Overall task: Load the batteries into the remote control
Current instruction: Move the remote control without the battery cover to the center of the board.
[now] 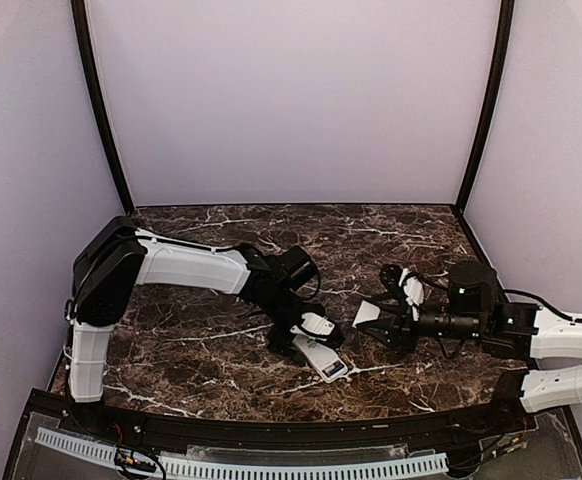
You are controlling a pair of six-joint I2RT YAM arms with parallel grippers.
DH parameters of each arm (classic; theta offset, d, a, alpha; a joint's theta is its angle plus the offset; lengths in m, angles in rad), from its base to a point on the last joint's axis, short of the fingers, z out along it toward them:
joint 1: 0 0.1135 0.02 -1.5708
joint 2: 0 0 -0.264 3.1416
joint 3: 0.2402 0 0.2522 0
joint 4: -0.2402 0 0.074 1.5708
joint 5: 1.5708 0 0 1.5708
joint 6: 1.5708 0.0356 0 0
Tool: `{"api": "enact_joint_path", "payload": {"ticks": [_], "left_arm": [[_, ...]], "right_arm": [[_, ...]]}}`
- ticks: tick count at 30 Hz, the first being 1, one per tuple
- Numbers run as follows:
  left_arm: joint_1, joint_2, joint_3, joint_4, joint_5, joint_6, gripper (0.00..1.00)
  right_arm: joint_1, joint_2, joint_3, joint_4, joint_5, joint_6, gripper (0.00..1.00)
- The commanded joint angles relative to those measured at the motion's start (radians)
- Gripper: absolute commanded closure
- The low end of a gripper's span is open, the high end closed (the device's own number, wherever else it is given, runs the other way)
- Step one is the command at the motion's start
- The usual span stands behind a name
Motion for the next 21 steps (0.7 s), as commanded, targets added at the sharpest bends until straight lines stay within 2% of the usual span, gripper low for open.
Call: {"api": "enact_joint_path", "payload": {"ticks": [1, 6, 12, 21], "left_arm": [[-0.004, 0.03, 0.008, -0.084, -0.064, 0.01, 0.17], [-0.005, 0.032, 0.02, -0.158, -0.116, -0.062, 0.27], [-0.004, 0.011, -0.021, -0.221, -0.2, -0.16, 0.48], [0.021, -0.082, -0.18, -0.244, -0.378, -0.224, 0.53]], "right_arm": [[-0.01, 0.039, 0.006, 0.054, -0.027, -0.009, 0.59], [-0.01, 0.073, 0.025, 0.054, -0.044, -0.03, 0.59], [-0.018, 0.105, 0.029, 0.085, -0.075, -0.061, 0.59], [-0.042, 0.18, 0.074, 0.054, -0.143, -0.127, 0.59]]}}
